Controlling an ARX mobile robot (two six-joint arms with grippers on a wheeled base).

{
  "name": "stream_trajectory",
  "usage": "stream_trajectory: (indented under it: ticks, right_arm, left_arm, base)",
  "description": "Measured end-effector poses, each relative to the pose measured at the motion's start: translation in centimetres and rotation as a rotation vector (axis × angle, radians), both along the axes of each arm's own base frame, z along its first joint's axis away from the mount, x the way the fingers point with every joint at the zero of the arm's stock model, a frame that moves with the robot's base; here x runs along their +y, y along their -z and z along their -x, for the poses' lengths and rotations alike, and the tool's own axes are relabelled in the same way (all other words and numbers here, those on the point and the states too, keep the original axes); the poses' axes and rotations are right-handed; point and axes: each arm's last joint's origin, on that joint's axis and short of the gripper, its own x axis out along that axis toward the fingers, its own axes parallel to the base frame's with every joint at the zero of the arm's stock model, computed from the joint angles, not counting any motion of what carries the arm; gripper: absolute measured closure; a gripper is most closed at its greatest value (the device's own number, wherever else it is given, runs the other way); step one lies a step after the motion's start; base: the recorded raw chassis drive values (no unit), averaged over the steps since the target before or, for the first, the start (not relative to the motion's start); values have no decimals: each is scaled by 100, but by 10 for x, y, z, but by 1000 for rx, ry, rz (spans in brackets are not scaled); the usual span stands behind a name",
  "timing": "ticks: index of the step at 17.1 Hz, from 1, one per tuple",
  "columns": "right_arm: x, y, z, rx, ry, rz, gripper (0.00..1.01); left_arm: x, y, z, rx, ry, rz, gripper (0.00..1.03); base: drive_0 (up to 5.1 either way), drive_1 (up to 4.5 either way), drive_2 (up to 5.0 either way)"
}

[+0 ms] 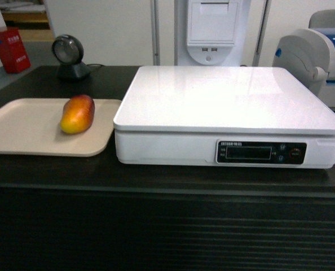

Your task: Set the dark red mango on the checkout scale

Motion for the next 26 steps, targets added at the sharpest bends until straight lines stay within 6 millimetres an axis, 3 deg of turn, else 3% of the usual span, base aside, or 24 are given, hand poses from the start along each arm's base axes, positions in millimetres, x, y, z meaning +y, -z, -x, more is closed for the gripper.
stream_trajectory:
  ticks: [20, 21, 22, 24, 26]
  right_arm:
    - [0, 0, 0, 2, 1, 0, 3]
    - [0, 0, 0, 3, 2, 0, 3]
    - [0, 0, 0, 2, 0, 1, 3]
    - [0, 0, 0, 3, 1, 0, 3]
    - [0, 0, 0, 2, 0, 0, 3]
  left_arm:
    - [0, 2, 0, 34, -17, 7, 5]
    - [-6, 0, -4, 162, -116, 27, 5]
    - [-15, -17, -15, 182, -167, 16, 5]
    - [-28, -55, -41, 97, -281, 29, 5]
    - [-33, -67, -74, 87, -279, 27, 5]
  base:
    - [0, 0, 0]
    - [0, 0, 0]
    - [0, 0, 0]
    - [0, 0, 0]
    - [0, 0, 0]
